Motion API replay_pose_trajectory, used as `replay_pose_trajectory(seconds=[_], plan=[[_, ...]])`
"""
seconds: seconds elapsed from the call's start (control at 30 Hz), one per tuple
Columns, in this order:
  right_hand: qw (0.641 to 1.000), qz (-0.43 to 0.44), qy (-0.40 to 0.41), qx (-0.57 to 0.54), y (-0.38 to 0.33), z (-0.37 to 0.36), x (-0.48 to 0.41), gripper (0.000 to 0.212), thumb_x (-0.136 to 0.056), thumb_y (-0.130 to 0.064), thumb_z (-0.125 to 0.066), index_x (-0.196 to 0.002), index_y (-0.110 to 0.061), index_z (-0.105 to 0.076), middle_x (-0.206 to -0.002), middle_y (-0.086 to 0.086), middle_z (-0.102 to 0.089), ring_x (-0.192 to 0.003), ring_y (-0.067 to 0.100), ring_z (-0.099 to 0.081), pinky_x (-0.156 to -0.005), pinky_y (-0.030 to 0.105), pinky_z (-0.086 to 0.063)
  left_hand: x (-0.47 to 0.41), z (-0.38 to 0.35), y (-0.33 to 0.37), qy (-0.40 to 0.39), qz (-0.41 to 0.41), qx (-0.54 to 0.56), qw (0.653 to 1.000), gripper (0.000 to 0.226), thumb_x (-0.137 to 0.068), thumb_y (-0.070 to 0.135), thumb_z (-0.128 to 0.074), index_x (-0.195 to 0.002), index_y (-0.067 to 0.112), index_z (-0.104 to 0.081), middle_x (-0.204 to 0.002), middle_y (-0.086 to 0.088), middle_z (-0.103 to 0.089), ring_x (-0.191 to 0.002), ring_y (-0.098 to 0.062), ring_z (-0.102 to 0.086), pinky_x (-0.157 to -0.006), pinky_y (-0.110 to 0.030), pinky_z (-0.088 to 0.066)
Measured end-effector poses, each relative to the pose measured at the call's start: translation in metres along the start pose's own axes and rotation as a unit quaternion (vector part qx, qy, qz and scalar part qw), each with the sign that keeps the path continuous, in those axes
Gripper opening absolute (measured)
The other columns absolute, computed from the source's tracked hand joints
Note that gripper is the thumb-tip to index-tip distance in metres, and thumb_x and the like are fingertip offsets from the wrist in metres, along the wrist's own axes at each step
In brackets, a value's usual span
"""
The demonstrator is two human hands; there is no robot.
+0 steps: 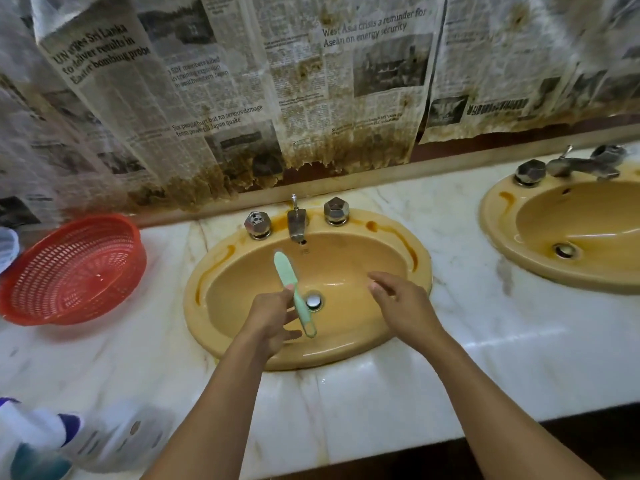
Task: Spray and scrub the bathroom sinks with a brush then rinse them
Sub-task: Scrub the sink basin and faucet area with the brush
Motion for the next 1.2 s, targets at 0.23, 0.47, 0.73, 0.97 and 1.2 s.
replay_pose_trajectory(seconds=[0.23,0.47,0.73,0.97,1.2], plan=[[0.95,-0.117,0.1,0.271,0.115,0.09,-0.017,0.055,-0.106,-0.039,-0.038,-0.158,-0.021,-0.034,-0.165,0.005,-0.032,-0.151,0.026,-0.027,-0.121,0.05,-0.025,-0.026,0.024,-0.01,0.1,-0.027,-0.158,0.982,0.025,-0.11,0.023,-0.044,-0.114,0.002,-0.058,-0.085,-0.012,-0.064,-0.068,-0.022,-0.057,-0.071,-0.041,-0.058],[0.907,-0.062,0.088,0.408,0.163,0.085,0.003,0.066,-0.103,-0.051,-0.003,-0.164,-0.027,-0.01,-0.172,-0.003,-0.001,-0.158,0.017,0.003,-0.126,0.052,-0.003,-0.068,0.052,0.002,0.112,-0.114,-0.586,0.794,0.019,-0.099,0.026,-0.064,-0.11,0.01,-0.065,-0.089,-0.007,-0.07,-0.082,-0.027,-0.069,-0.073,-0.042,-0.061],[0.902,-0.058,0.109,0.413,0.164,0.084,-0.001,0.066,-0.102,-0.053,-0.012,-0.163,-0.028,-0.016,-0.171,-0.002,-0.008,-0.158,0.017,-0.002,-0.126,0.053,-0.005,-0.094,0.042,0.029,0.129,-0.222,-0.79,0.557,0.035,-0.108,0.031,-0.041,-0.137,0.016,-0.052,-0.085,0.003,-0.055,-0.062,-0.014,-0.046,-0.05,-0.031,-0.034],[0.904,-0.066,0.121,0.405,0.163,0.084,-0.002,0.066,-0.101,-0.053,-0.015,-0.163,-0.029,-0.017,-0.171,-0.004,-0.008,-0.158,0.015,-0.002,-0.126,0.051,-0.005,-0.134,0.026,0.054,0.078,-0.37,-0.802,0.463,0.055,-0.095,0.018,-0.067,-0.145,0.019,-0.047,-0.101,-0.004,-0.062,-0.065,-0.033,-0.061,-0.041,-0.035,-0.046],[0.902,-0.067,0.132,0.405,0.162,0.086,-0.003,0.065,-0.101,-0.052,-0.02,-0.162,-0.028,-0.021,-0.171,-0.004,-0.011,-0.157,0.015,-0.006,-0.126,0.052,-0.008,-0.154,0.03,0.036,0.059,-0.314,-0.801,0.507,0.034,-0.103,0.036,-0.052,-0.136,0.036,-0.061,-0.095,0.002,-0.068,-0.086,-0.029,-0.069,-0.062,-0.035,-0.052]])
Point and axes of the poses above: each hand's wrist, its own x-axis away from the middle knuckle, its own z-axis out of the back of the hand, y = z × x, the point moved 4 cm from there along -x, towards the middle knuckle
